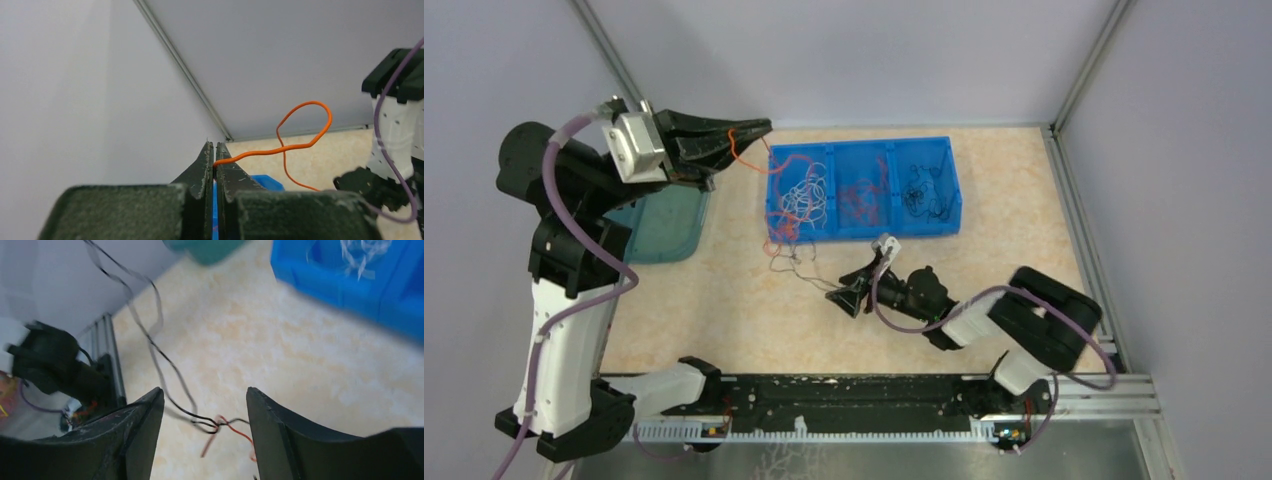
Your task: Untangle the cables
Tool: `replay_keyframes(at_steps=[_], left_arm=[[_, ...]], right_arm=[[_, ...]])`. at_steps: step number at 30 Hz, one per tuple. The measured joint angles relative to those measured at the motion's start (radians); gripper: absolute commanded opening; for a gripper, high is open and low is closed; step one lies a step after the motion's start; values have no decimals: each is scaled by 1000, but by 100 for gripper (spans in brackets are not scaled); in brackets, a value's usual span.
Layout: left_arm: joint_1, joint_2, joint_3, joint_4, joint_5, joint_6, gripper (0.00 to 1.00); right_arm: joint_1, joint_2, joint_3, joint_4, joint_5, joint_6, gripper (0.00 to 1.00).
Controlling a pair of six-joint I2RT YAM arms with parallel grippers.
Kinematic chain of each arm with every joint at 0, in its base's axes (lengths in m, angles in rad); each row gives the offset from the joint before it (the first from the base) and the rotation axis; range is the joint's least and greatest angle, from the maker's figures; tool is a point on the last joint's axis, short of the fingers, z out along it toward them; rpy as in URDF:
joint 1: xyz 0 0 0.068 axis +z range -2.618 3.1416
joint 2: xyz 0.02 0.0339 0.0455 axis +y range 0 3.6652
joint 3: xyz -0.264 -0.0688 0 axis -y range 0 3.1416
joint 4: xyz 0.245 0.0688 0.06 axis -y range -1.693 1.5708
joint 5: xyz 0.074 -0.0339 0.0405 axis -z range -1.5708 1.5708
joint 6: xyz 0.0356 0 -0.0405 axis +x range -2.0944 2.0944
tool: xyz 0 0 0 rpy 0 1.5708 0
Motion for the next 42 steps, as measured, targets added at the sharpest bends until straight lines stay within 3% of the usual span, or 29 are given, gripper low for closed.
replay_keyframes(at_steps=[6,10,14,19,21,31,42], left_arm=[[0,-55,-154,-33,24,0,0],[0,-53,-191,-49,27,0,0],[0,-56,-193,-51,31,0,0],[0,-63,-192,-51,37,0,0],[0,-63,-192,-51,40,0,0],[0,-63,-191,-87,26,34,0],[0,-127,-302,-223,-116,233,0]], right_arm=[[0,-355,116,-206,-58,-87,75],[0,-443,206,-301,-137,-132,71],[0,-434,262,-380,-208,-162,52],[-2,-395,307,-487,-239,-207,9],[-6,-394,308,-516,-245,-222,0],[-55,-476,265,-542,-190,-225,0],[-141,-669,153,-443,-108,-152,0]])
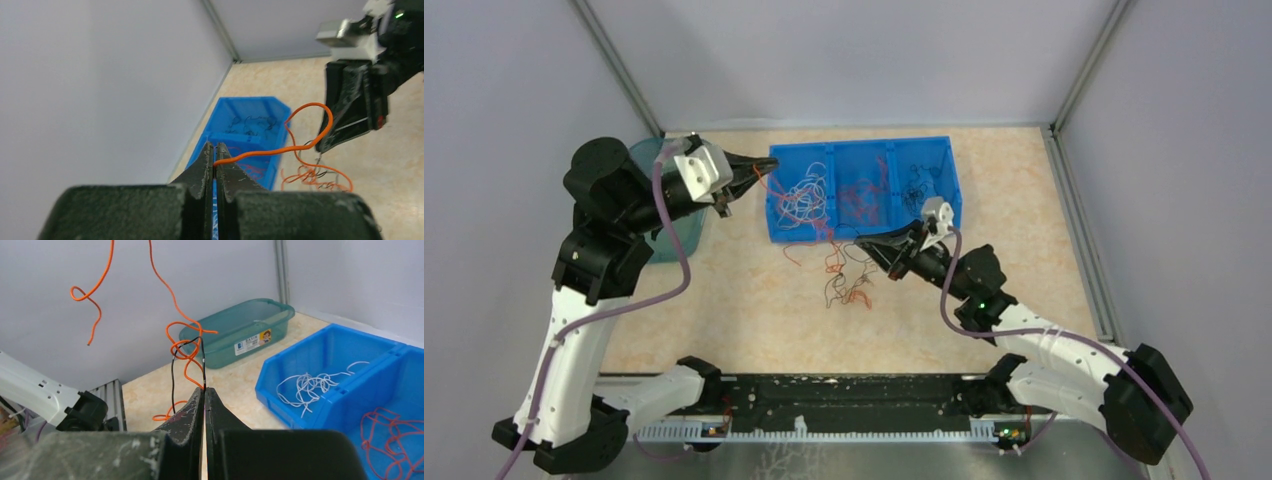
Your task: Untangle the cables
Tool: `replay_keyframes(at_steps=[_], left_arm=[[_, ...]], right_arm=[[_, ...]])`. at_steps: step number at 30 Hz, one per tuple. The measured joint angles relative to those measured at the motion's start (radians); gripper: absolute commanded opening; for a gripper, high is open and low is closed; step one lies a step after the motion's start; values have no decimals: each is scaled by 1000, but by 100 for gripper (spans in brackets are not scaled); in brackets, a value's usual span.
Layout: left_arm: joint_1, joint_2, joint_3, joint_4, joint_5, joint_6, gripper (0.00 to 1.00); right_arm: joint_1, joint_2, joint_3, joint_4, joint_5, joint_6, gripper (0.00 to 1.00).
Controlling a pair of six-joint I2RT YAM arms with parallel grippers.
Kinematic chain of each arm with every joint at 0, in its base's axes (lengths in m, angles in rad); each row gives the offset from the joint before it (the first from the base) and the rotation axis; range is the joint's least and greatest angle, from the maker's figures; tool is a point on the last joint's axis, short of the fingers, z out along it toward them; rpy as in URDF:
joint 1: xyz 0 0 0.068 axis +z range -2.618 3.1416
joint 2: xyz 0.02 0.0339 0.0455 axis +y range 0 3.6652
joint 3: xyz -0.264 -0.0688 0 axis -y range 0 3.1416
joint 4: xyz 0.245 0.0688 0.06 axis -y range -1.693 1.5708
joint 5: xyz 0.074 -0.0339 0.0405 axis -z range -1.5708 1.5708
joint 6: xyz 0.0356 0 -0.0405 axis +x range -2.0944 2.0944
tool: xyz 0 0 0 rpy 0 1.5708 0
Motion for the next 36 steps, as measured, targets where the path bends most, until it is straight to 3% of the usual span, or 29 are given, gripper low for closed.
replay_keyframes(at_steps=[7,14,36], left_arm=[[0,-5,-19,-42,-309,205,0],[0,-71,-80,-20,-582,456,0],[-6,-61,132,161,-973,1186,0]], right_arm=[[-69,-66,-77,-22,29,34,0],[-89,-154,-120,-177,91,23,0],[-90,-180,-122,-662,484,14,0]])
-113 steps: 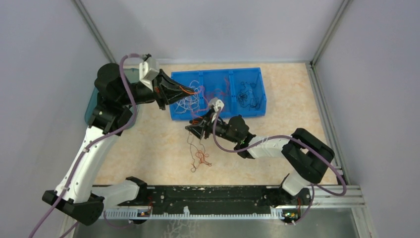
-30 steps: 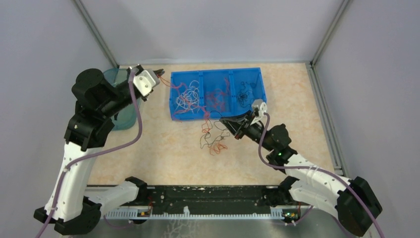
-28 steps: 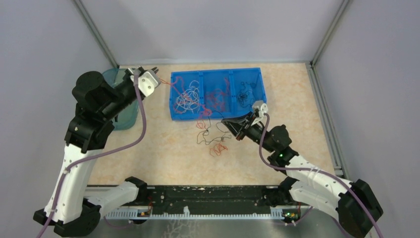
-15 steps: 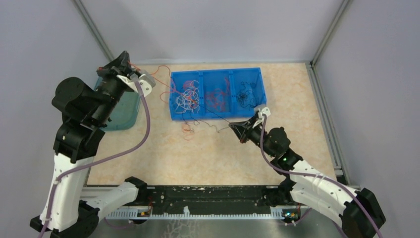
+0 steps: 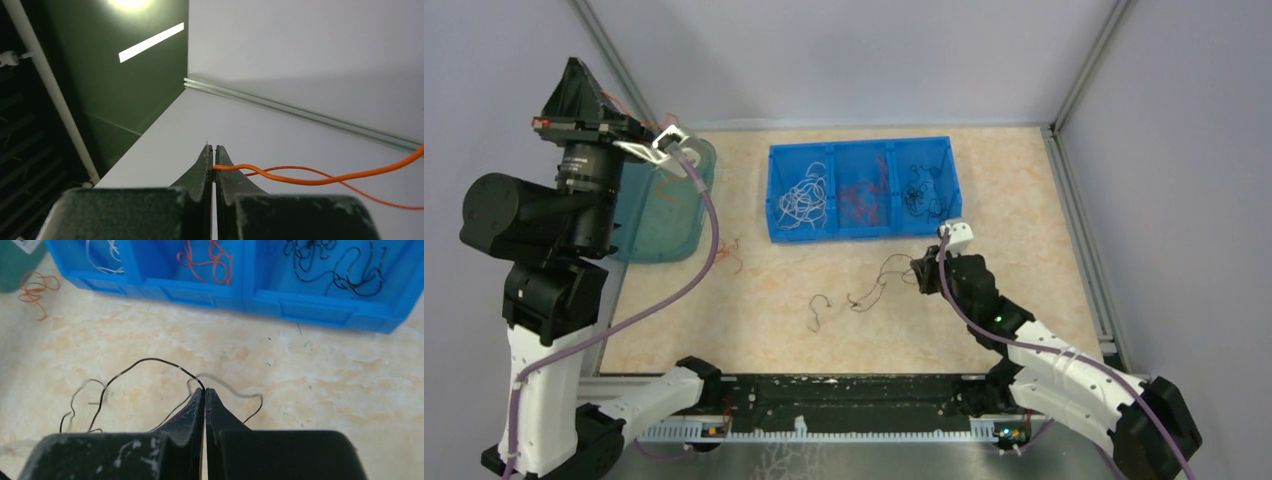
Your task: Untangle the cables
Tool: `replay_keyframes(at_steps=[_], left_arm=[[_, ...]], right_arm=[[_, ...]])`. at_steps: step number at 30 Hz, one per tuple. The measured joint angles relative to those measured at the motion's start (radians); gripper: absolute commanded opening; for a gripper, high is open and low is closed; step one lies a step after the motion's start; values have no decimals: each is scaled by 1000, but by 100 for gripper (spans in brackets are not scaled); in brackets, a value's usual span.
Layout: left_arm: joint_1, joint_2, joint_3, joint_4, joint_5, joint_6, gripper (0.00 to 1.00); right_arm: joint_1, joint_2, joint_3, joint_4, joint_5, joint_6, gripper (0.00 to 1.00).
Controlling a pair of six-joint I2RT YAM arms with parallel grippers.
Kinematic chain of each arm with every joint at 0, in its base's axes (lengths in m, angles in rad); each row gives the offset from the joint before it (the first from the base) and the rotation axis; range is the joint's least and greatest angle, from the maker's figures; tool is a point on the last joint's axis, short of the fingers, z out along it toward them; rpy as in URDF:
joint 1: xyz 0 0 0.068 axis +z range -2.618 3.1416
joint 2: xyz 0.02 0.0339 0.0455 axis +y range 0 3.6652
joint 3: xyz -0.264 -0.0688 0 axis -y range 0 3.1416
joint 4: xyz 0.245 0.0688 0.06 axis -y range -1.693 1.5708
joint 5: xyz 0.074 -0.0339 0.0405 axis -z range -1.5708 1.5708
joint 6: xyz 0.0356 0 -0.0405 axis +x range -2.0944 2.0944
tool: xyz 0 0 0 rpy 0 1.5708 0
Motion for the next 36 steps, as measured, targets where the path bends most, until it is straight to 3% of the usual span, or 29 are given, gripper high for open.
replay_keyframes(at_steps=[9,20,28,36], left_arm=[[0,22,37,26,15,34,0],[0,93,6,-90,358,-417,0],[0,208,-109,-13,533,-674,0],[0,310,-235,185,659,-847,0]], right_arm=[[-1,-5,18,-77,67,-2,0],[-2,5,-26,188,-220,35,0],[-2,-64,-42,194,-208,48,0],[-2,-164,-65,151,-158,63,0]])
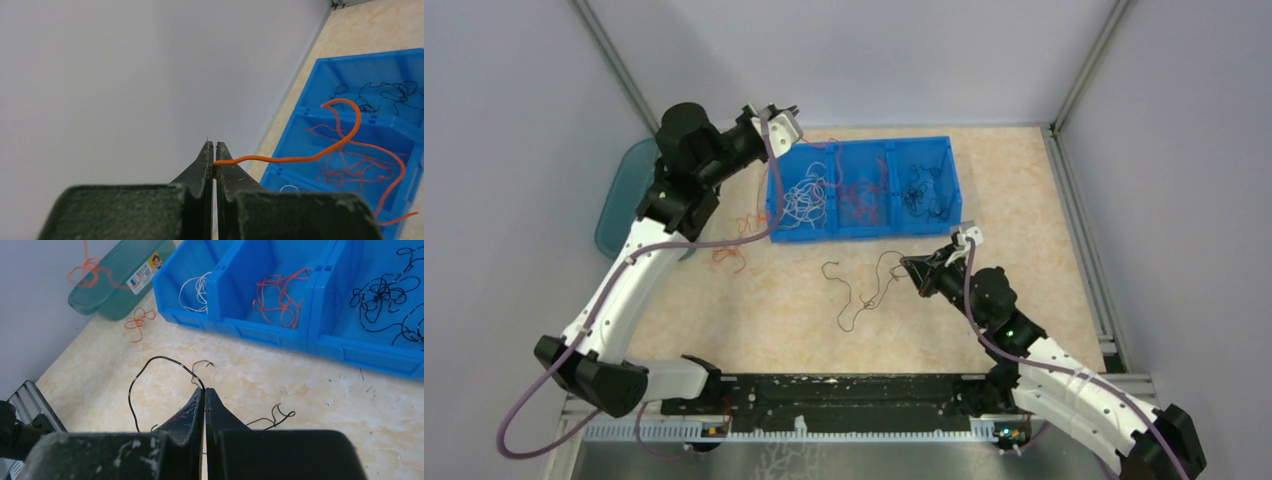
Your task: Untangle the cables
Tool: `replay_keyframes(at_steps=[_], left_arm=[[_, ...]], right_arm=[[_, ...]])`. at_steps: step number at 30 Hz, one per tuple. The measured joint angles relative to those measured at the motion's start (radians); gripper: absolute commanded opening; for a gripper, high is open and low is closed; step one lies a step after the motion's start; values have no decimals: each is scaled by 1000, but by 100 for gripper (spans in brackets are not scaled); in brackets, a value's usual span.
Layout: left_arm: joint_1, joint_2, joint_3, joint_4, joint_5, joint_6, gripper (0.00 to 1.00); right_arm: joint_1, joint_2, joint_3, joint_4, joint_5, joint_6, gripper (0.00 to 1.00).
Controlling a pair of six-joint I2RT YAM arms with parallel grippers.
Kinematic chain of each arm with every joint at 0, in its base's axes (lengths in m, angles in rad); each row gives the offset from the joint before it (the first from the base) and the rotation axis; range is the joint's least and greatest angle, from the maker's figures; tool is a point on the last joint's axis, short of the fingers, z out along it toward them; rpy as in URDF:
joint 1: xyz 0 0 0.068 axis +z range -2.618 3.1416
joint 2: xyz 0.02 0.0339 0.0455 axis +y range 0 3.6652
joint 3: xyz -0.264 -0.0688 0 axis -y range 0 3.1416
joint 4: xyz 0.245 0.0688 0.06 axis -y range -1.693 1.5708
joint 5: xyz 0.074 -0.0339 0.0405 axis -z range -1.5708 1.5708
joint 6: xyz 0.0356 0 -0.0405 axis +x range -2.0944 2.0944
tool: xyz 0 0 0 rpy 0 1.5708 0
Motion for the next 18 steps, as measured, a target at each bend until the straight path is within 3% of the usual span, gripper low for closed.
replay_keyframes(at_steps=[18], left_arm=[[-74,183,90,197,101,-139,0]], right_arm=[[0,-60,-8,-90,47,1,0]])
